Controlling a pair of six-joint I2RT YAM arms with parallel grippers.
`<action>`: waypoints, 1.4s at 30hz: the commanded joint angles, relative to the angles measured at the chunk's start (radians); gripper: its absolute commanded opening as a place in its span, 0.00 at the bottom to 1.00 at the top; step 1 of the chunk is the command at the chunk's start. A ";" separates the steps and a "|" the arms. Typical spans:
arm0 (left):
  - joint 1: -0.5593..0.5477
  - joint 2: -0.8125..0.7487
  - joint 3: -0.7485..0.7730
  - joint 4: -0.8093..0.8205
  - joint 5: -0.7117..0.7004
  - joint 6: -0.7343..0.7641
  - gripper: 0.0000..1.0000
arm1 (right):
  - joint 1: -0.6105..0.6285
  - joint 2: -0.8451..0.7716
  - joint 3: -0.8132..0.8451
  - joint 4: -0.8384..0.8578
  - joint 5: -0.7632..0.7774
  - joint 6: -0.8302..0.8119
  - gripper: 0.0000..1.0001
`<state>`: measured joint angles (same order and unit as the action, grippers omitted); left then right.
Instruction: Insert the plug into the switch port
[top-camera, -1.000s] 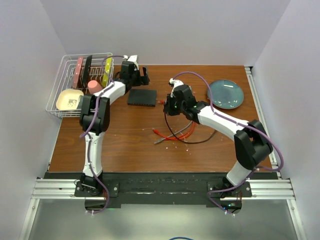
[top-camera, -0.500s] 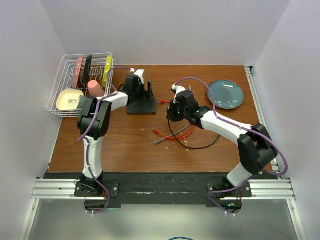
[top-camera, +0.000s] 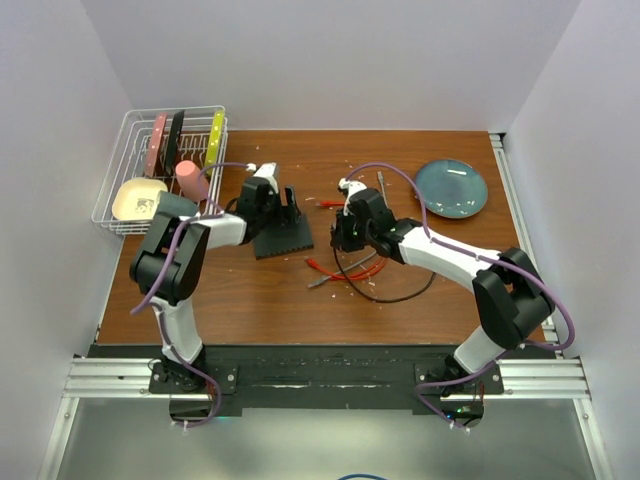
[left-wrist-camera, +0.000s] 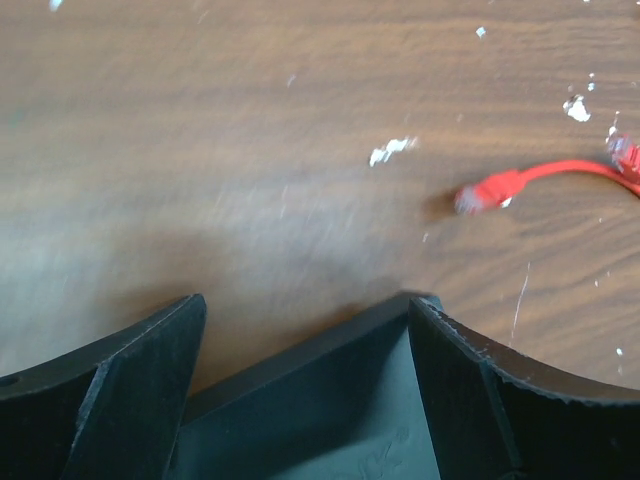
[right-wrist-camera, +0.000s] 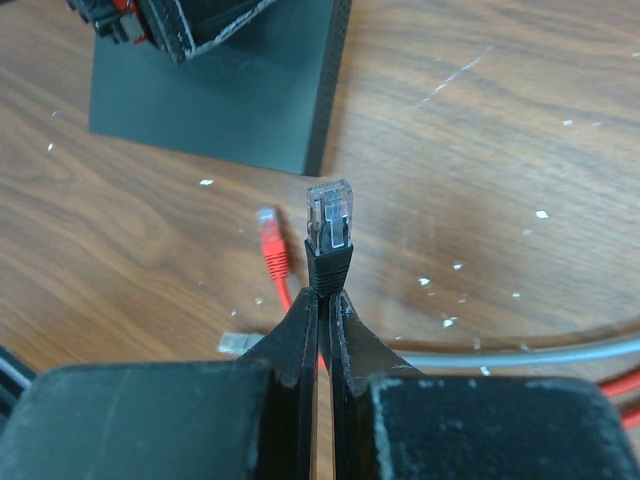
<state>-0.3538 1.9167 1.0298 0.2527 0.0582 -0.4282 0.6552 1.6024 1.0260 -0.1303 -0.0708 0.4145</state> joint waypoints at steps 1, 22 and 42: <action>-0.001 -0.059 -0.143 -0.130 -0.084 -0.101 0.88 | 0.046 -0.024 0.009 0.026 -0.008 -0.008 0.00; -0.002 -0.880 -0.502 -0.090 0.196 -0.081 0.92 | 0.331 -0.151 -0.052 0.051 0.022 -0.079 0.00; -0.045 -1.150 -0.745 0.123 0.361 -0.313 0.78 | 0.373 -0.140 -0.014 0.018 0.035 -0.054 0.00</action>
<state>-0.3908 0.8001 0.2855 0.2836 0.3935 -0.6914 1.0145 1.4673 0.9825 -0.1196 -0.0441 0.3523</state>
